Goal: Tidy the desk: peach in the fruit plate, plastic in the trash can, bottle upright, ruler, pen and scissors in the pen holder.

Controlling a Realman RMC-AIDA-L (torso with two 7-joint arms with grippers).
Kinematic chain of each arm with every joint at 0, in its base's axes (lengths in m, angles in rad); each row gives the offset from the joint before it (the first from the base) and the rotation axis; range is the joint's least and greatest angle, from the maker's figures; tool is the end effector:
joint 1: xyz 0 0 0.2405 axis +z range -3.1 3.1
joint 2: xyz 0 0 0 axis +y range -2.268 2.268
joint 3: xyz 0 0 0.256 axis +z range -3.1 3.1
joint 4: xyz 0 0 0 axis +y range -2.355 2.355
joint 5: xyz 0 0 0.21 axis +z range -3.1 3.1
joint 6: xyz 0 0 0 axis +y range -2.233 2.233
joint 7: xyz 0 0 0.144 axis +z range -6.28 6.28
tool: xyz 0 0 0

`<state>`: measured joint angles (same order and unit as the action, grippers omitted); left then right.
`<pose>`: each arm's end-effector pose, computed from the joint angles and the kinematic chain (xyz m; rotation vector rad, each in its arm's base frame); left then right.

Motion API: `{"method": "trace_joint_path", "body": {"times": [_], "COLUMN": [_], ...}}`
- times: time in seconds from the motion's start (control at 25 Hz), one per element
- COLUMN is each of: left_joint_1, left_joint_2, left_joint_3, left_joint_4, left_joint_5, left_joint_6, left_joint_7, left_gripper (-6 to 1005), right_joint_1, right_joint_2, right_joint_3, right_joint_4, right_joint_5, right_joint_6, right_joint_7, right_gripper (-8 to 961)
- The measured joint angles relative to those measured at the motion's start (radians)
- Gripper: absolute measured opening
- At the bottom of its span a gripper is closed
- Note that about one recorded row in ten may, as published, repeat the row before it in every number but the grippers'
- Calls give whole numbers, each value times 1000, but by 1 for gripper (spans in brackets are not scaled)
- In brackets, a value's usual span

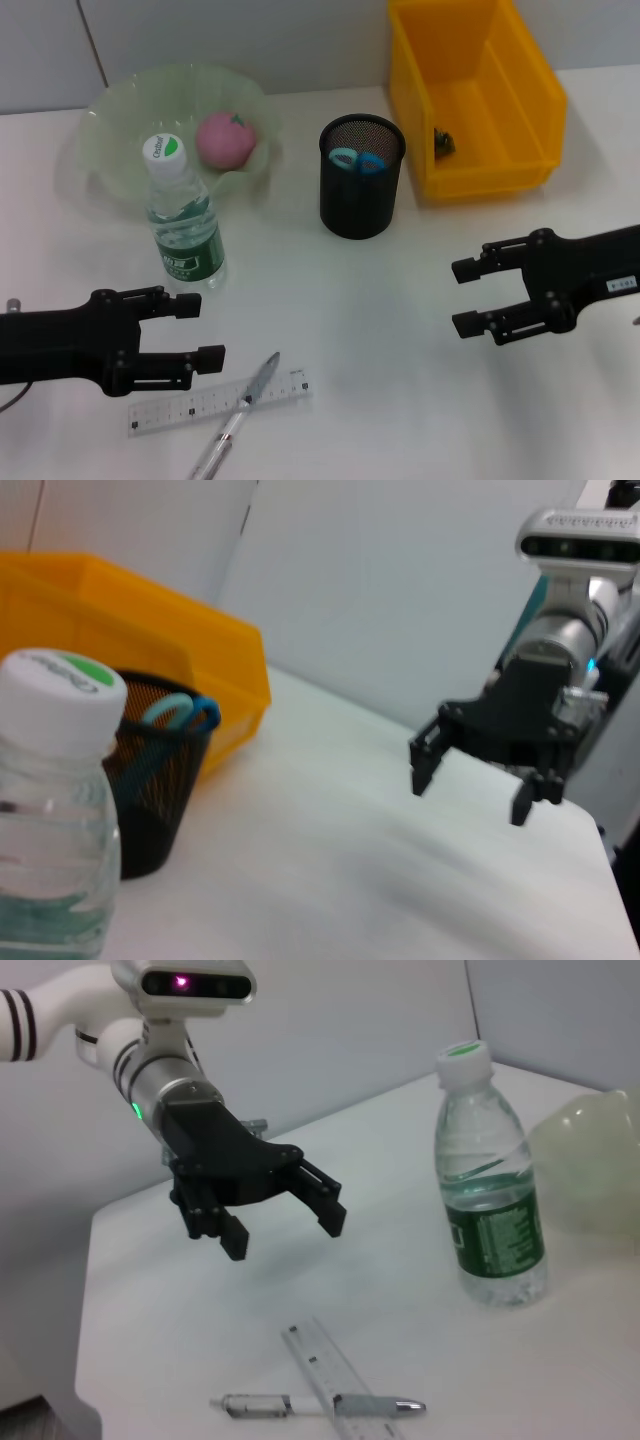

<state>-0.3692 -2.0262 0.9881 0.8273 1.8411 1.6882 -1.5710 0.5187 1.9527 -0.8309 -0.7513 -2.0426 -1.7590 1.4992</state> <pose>-0.2641 0.2876 0.0122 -2.9040 -0.7356 -0.6789 0.2657 0.3158 0.0413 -2.9812 0.5852 0.4949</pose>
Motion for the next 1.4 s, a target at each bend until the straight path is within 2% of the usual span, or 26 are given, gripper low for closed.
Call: {"method": "trace_joint_path", "body": {"times": [0.16, 0.32, 0.6, 0.8, 0.92, 0.96, 1.0, 1.12, 1.16, 1.2, 1.24, 1.4], "left_joint_1": [-17, -34, -49, -72, -79, -80, -80, -90, -90, -96, -96, -120], "left_joint_2": [-13, -30, -33, -42, -43, -43, -43, -43, -43, -43, -43, -42], "left_joint_3": [0, -4, 0, 11, 73, 134, 134, 263, 263, 310, 310, 409], "left_joint_4": [74, 95, 96, 105, 121, 146, 146, 200, 200, 217, 217, 257], "left_joint_5": [75, 140, 212, 273, 279, 280, 280, 280, 280, 280, 280, 305], "left_joint_6": [22, 23, 19, 8, -39, -80, -80, -149, -149, -177, -177, -239], "left_joint_7": [-69, -81, -109, -118, -130, -142, -142, -173, -173, -190, -190, -241], "left_gripper": [761, 760, 759, 758, 758, 758, 757, 757, 757, 757, 756, 756], "right_joint_1": [49, 89, 118, 135, 145, 147, 149, 150, 150, 147, 147, 143], "right_joint_2": [-1, -5, -12, -17, -20, -20, -20, -25, -25, -29, -29, -36], "right_joint_3": [-4, -3, -5, -6, -12, -12, -13, -13, -13, -12, -12, -11], "right_joint_4": [-19, -18, 8, 15, 15, 15, 15, 15, 15, 15, 15, 14], "right_joint_5": [-65, -102, -120, -146, -152, -154, -156, -167, -167, -168, -168, -168], "right_joint_6": [3, 7, 30, 29, 24, 23, 23, 24, 24, 25, 25, 16], "right_joint_7": [73, 130, 150, 162, 168, 169, 170, 176, 176, 176, 176, 177], "right_gripper": [750, 750, 750, 750, 750, 750, 750, 750, 750, 750, 750, 749]}}
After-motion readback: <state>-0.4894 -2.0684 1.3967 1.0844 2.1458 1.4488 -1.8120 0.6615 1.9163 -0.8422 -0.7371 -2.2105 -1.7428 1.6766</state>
